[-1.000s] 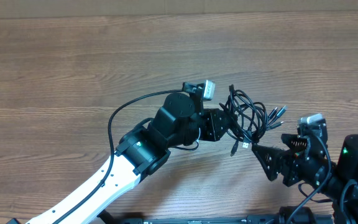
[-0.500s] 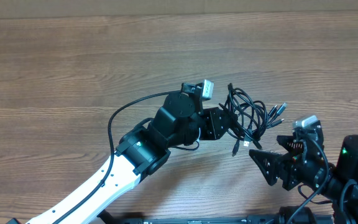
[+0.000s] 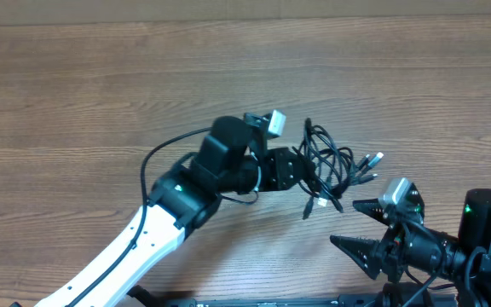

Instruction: Untangle cables

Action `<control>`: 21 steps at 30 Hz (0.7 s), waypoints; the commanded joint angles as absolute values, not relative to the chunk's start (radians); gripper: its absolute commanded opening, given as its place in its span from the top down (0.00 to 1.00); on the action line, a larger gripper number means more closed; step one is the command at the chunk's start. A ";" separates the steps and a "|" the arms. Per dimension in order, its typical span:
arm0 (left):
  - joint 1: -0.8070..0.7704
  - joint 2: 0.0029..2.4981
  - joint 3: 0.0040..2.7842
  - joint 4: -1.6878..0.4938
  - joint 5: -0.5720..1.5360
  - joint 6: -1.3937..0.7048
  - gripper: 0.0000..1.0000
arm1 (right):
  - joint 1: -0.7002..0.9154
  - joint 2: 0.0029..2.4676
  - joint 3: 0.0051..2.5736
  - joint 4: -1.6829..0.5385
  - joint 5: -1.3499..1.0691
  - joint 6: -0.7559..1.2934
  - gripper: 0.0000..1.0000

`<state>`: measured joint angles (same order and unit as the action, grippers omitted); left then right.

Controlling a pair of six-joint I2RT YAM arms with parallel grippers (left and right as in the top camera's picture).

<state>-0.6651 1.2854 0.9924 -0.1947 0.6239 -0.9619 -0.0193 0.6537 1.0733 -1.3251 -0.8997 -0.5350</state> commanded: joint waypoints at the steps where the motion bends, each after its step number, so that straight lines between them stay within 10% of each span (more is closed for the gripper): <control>1: -0.627 1.283 0.999 -0.189 0.802 -0.939 0.96 | -0.022 0.654 1.078 -1.323 -0.991 -0.658 0.29; 21: -0.640 1.283 0.999 -0.171 0.895 -0.943 0.96 | -0.022 0.654 1.078 -1.313 -1.069 -1.076 0.28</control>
